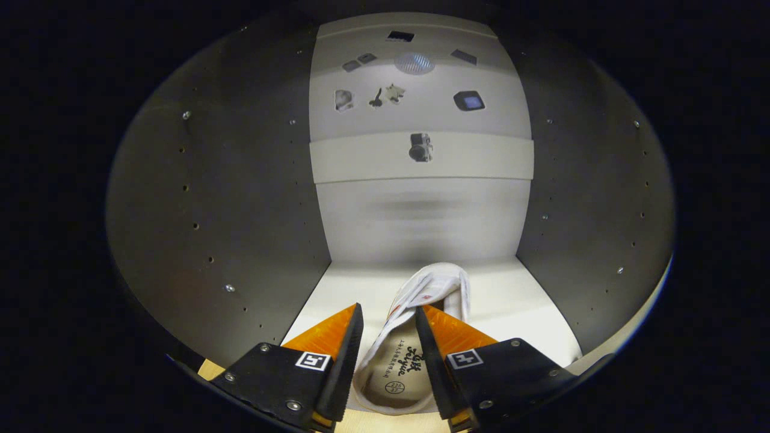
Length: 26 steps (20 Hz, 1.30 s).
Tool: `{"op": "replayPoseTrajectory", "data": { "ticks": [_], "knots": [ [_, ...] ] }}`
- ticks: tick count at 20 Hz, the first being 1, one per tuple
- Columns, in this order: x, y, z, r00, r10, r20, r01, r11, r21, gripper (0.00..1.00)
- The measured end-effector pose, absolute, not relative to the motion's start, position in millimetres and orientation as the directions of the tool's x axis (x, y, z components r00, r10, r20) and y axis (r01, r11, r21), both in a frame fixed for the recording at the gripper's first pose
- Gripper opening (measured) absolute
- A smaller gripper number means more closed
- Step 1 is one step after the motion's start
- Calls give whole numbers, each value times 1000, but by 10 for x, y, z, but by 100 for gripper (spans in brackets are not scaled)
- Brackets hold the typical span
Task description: Open the shoe cabinet door, grab the shoes and put them into the shoe cabinet, then close the shoe cabinet door.
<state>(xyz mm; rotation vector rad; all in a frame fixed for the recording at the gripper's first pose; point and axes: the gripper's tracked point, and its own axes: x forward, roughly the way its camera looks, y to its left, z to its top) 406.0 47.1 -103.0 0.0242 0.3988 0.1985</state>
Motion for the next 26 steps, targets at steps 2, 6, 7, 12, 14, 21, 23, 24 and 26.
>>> {"op": "replayPoseTrajectory", "data": {
  "ticks": [2,6,7,12,14,21,23,24,26],
  "knots": [
    [3969,423,-855,917,195,-347,-184,981,65,57],
    [3698,363,-507,942,195,-272,-187,981,55,59],
    [3579,357,-415,948,196,-251,-189,981,49,60],
    [2883,329,33,969,202,-145,-203,979,6,64],
    [2592,297,175,975,193,-106,-195,981,-8,65],
    [1574,113,537,988,151,-16,-151,988,-18,70],
    [1218,56,657,990,142,6,-141,990,-28,71],
    [1042,37,694,991,132,15,-131,991,-37,71],
    [807,-45,723,993,112,28,-110,992,-55,72]
  ]
}}
